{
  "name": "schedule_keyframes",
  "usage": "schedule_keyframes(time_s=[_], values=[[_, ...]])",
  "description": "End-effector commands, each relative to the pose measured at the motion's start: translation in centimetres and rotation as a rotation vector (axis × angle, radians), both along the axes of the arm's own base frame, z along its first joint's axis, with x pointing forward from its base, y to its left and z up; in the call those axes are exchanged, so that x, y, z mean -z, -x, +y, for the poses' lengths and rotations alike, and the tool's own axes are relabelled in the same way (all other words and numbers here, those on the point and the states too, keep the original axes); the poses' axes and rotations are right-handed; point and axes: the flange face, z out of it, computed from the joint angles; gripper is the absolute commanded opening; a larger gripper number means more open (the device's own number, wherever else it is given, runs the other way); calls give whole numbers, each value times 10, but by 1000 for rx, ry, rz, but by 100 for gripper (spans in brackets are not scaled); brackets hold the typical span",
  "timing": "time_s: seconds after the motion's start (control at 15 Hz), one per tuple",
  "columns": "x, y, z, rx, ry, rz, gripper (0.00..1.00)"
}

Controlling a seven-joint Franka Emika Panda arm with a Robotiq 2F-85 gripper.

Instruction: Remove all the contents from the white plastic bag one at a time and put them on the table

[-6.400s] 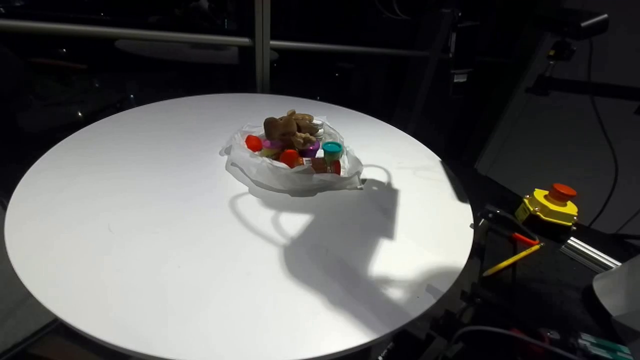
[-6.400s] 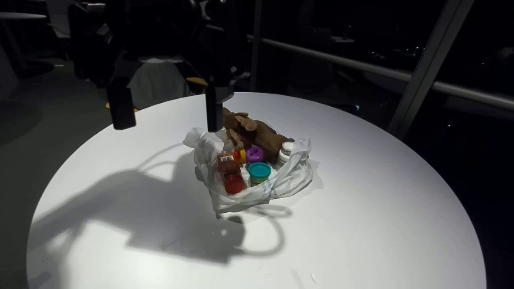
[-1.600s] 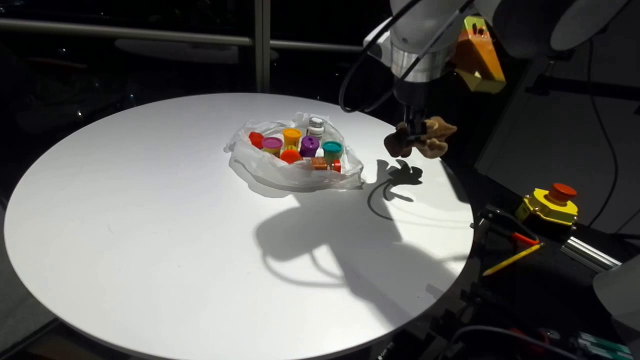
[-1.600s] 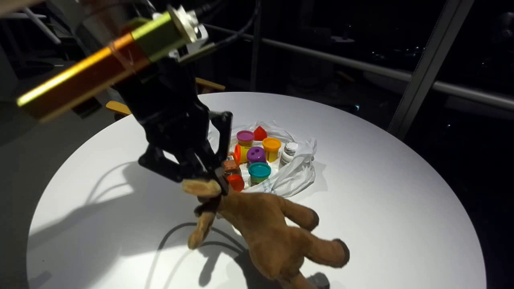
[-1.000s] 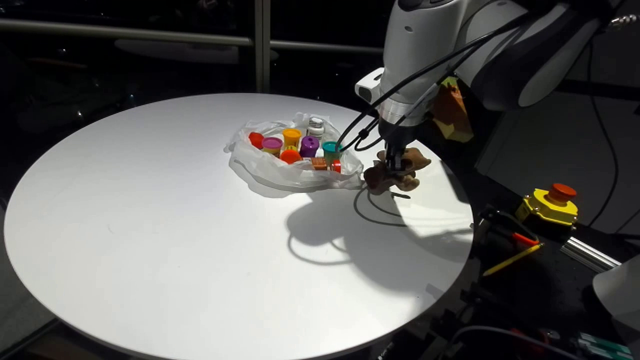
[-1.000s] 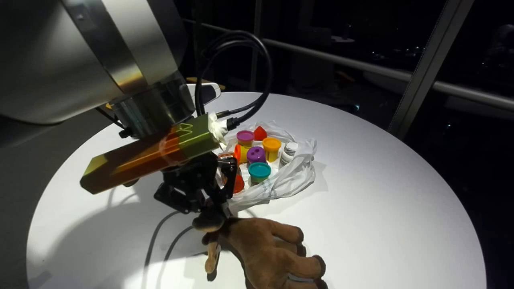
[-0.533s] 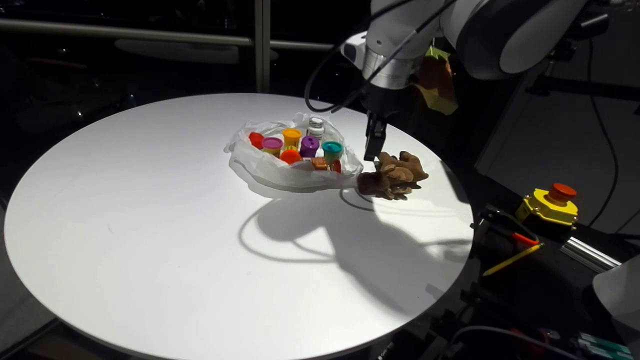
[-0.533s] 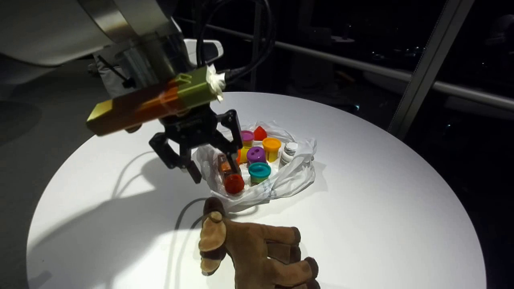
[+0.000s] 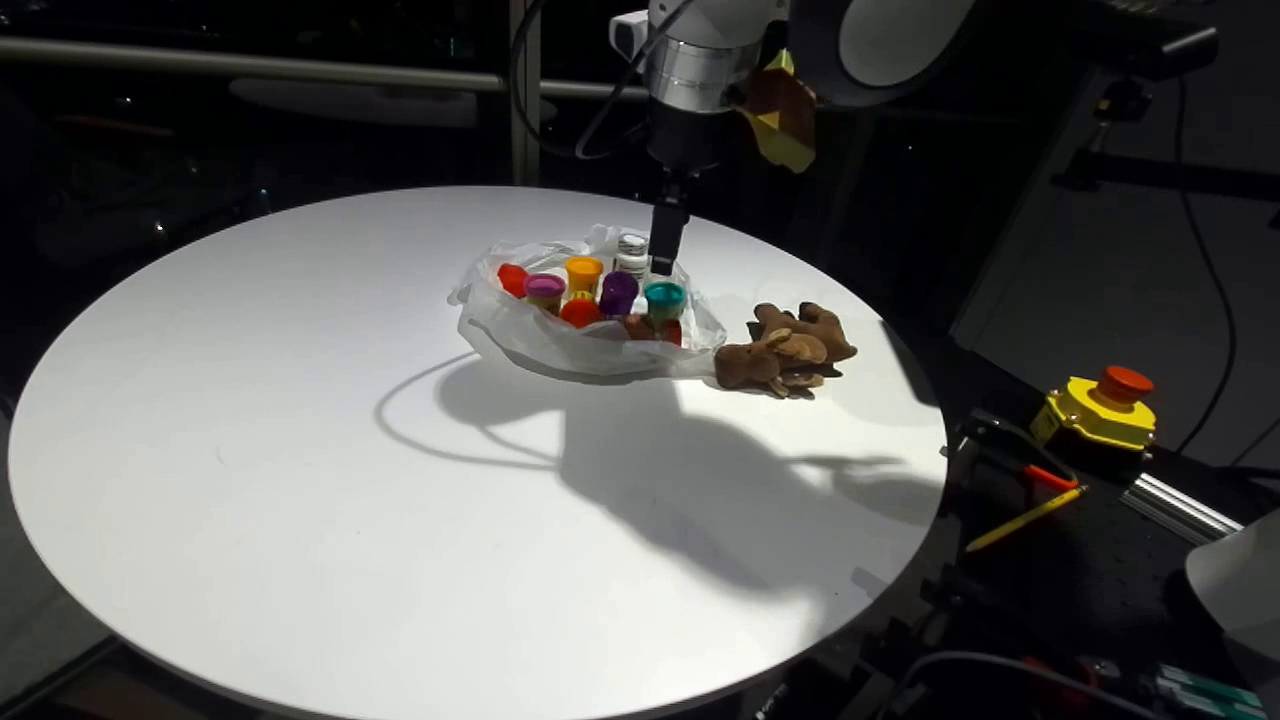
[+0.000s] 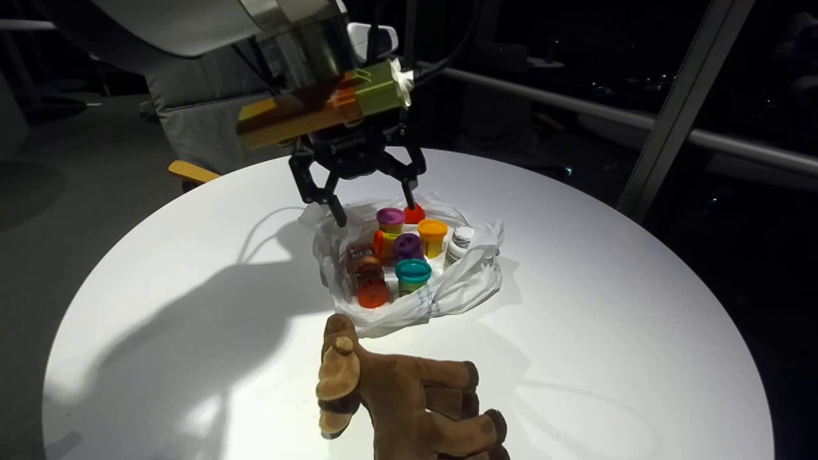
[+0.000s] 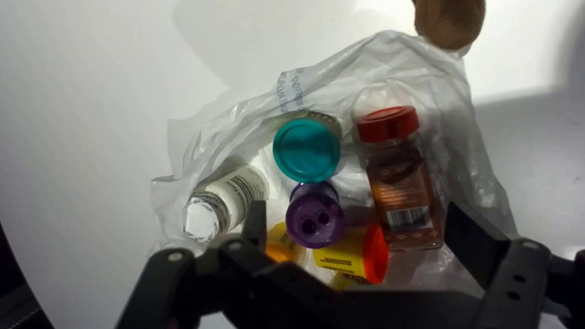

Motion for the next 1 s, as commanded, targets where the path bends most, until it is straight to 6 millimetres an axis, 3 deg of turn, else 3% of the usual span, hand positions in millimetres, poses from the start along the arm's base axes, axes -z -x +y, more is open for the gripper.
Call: schedule_keyframes(time_s=[0.0,0.27,0.67,0.73,0.8,0.93], values=[[27,-39,-15,15,-26,-12,100],[55,-55,-29,58,-72,-3,100],[64,-73,-38,105,-125,-26,100],[66,-74,-40,108,-132,-27,75],[68,-76,-41,109,-139,-26,74],[71,-78,-41,108,-138,-22,58]])
